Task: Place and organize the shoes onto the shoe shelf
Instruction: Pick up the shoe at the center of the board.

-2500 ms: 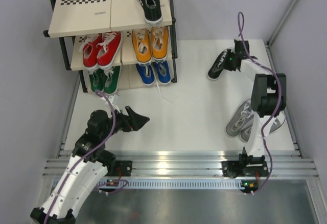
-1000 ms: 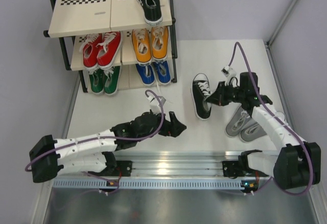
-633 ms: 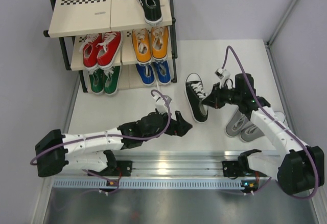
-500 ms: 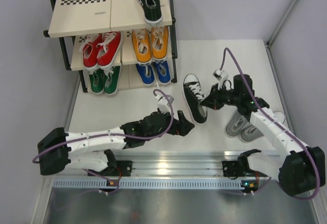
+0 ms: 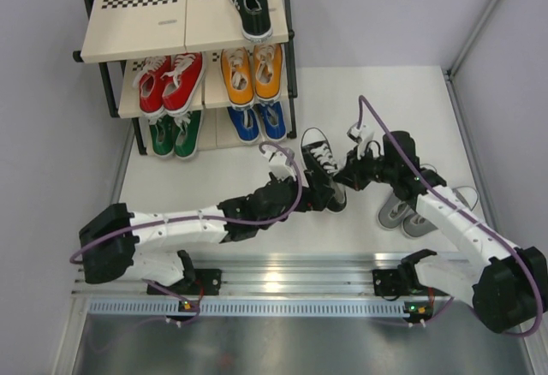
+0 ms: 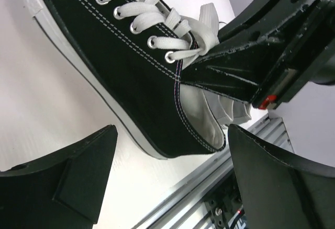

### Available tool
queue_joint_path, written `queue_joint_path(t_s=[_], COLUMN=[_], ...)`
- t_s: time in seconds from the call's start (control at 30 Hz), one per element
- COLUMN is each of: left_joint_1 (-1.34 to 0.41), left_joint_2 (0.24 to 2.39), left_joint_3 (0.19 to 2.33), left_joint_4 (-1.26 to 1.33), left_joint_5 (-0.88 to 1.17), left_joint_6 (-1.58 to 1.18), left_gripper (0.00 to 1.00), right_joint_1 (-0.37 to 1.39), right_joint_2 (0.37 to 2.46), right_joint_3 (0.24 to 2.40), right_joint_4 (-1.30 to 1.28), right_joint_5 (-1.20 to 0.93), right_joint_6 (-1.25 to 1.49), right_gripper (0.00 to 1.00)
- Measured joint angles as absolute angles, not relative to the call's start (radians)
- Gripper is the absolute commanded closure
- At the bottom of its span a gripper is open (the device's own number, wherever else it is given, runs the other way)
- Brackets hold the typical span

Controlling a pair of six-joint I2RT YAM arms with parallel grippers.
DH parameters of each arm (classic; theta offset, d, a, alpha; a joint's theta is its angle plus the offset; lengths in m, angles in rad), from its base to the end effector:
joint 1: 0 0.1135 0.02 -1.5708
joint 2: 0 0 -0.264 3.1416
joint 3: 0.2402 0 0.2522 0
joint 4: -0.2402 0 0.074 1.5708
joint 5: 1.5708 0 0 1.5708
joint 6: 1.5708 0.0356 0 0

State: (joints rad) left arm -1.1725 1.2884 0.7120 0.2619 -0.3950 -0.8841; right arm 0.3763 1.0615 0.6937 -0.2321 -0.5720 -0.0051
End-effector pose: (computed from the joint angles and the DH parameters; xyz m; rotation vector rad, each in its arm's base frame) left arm 0.1236 -0.2584 0.2508 -0.0002 1.9972 -1.0252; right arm 0.2042 0.1014 0.2532 -0.7359 2.0504 0.8317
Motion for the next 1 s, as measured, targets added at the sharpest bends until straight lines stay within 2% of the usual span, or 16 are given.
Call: queue_joint_path(t_s=[0.27, 0.47, 0.63, 0.67, 0.77, 0.93, 1.0], left_joint_1=[-1.172, -1.172, -1.174, -1.174, -1.174, -1.173, -1.174], left_joint_2=[1.436, 1.499, 1.541, 1.55, 1.578, 1.587, 1.586], left_joint_3=[0.818, 0.869, 0.903, 0.909, 0.918, 0.92, 0.92], left_joint_4=[0.239, 0.183, 0.179, 0.179, 0.181, 0.185, 0.19], left_joint_5=[-0.444, -0.526, -0.549, -0.55, -0.553, -0.549, -0.541], left_joint_6=[-0.872, -0.809, -0.751, -0.738, -0.702, -0.63, -0.599], left_gripper=[0.14, 0.28, 0.52, 0.66, 0.87, 0.99, 1.0], right_joint_1=[0.386, 0.391, 0.393, 0.393, 0.393, 0.393, 0.393], right_joint_2=[1.06, 1.047, 1.046, 1.046, 1.045, 1.034, 1.025], right_joint_3=[0.693, 0.693, 0.688, 0.686, 0.68, 0.674, 0.674], right_joint_4=[-0.231, -0.231, -0.223, -0.223, -0.229, -0.24, -0.248], right_joint_5=[-0.542, -0.542, -0.542, -0.539, -0.53, -0.525, -0.531], right_joint_6=[-0.027, -0.032, -0.036, -0.039, -0.047, -0.061, -0.071], right_gripper=[1.0, 1.0, 1.0, 1.0, 1.0, 1.0, 1.0])
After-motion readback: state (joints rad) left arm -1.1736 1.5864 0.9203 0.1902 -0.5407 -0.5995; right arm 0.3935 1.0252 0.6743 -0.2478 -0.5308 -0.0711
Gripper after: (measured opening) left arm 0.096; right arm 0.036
